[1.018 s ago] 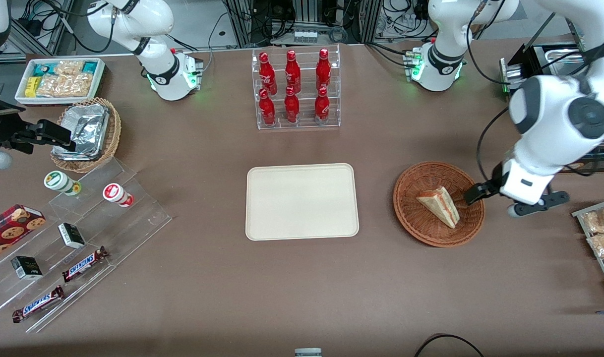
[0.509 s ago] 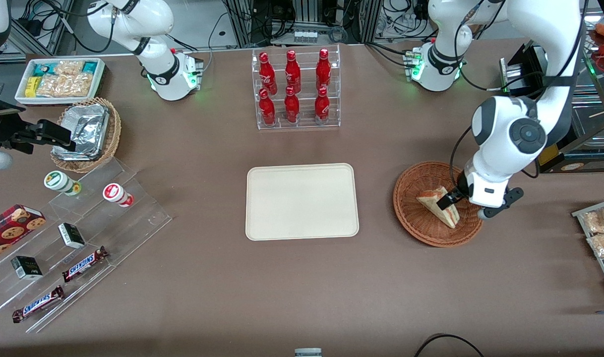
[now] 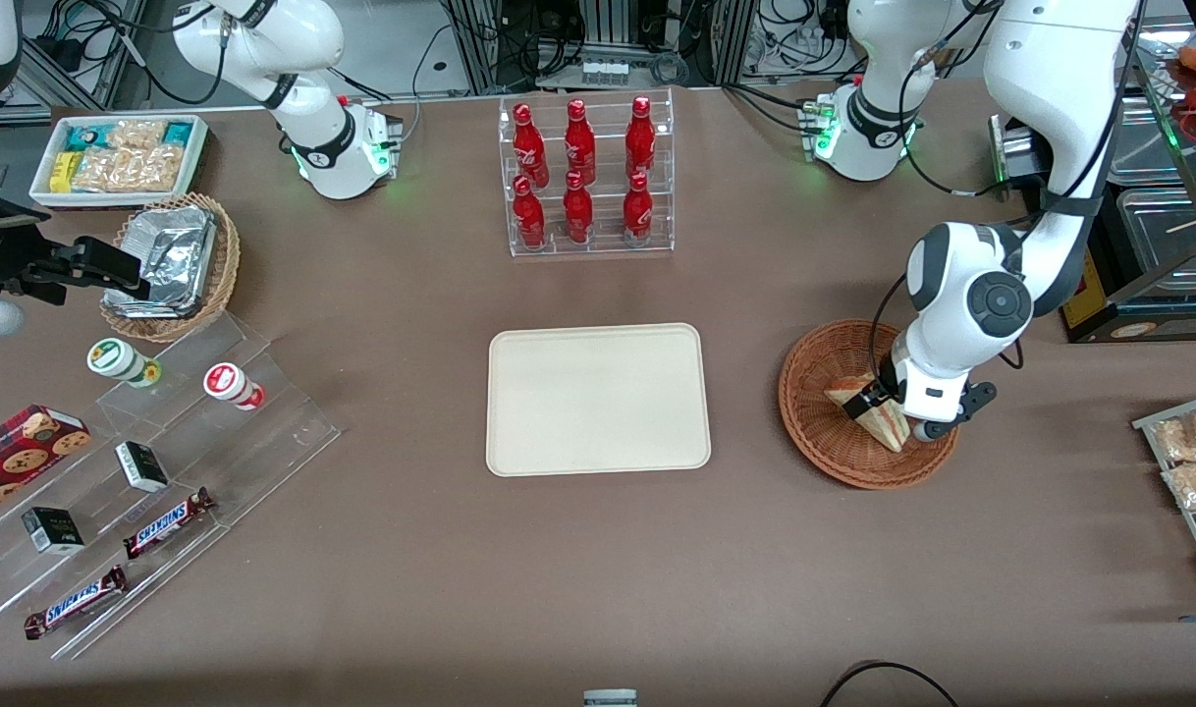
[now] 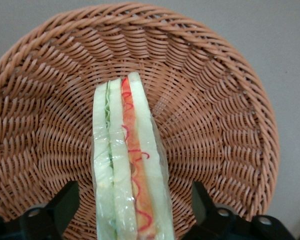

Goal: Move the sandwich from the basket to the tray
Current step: 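Close the left gripper on the wrapped sandwich and lift it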

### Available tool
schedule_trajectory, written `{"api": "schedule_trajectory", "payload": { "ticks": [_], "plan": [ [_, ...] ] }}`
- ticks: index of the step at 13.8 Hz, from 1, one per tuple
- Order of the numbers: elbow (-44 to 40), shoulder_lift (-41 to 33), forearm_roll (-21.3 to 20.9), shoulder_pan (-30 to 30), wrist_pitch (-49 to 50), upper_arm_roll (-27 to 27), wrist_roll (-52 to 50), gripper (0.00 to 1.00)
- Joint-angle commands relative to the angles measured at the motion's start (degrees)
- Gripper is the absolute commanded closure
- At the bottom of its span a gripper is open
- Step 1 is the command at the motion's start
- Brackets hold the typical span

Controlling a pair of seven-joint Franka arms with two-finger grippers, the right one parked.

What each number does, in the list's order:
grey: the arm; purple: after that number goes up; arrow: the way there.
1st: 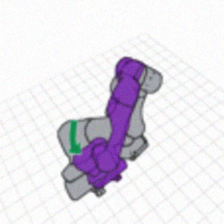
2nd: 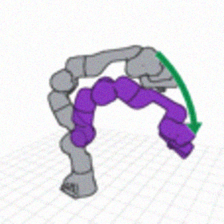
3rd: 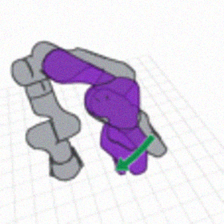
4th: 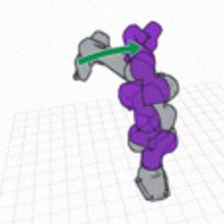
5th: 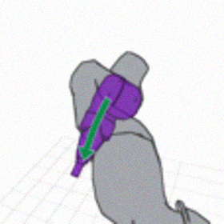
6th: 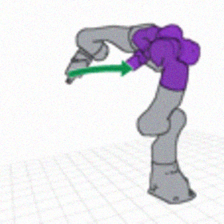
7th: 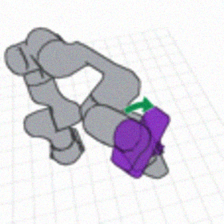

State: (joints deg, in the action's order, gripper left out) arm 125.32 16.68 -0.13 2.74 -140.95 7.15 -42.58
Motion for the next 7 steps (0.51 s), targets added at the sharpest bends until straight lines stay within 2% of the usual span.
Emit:
{"api": "schedule_trajectory", "payload": {
  "ticks": [1,2,3,4,7],
  "plan": [
    [0.45,-0.68,-0.83,0.34,-0.38,0.06,-4.16,0.56],
    [0.45,-0.86,-0.83,0.25,-0.21,0.06,-4.61,0.75],
    [0.45,-1.04,-0.83,0.25,0.06,0.15,-4.62,0.89],
    [0.36,-1.47,-0.83,0.25,0.32,0.41,-4.62,0.97],
    [-0.60,-4.80,-0.92,0.16,5.05,0.59,-4.36,1.00]
  ]
}}
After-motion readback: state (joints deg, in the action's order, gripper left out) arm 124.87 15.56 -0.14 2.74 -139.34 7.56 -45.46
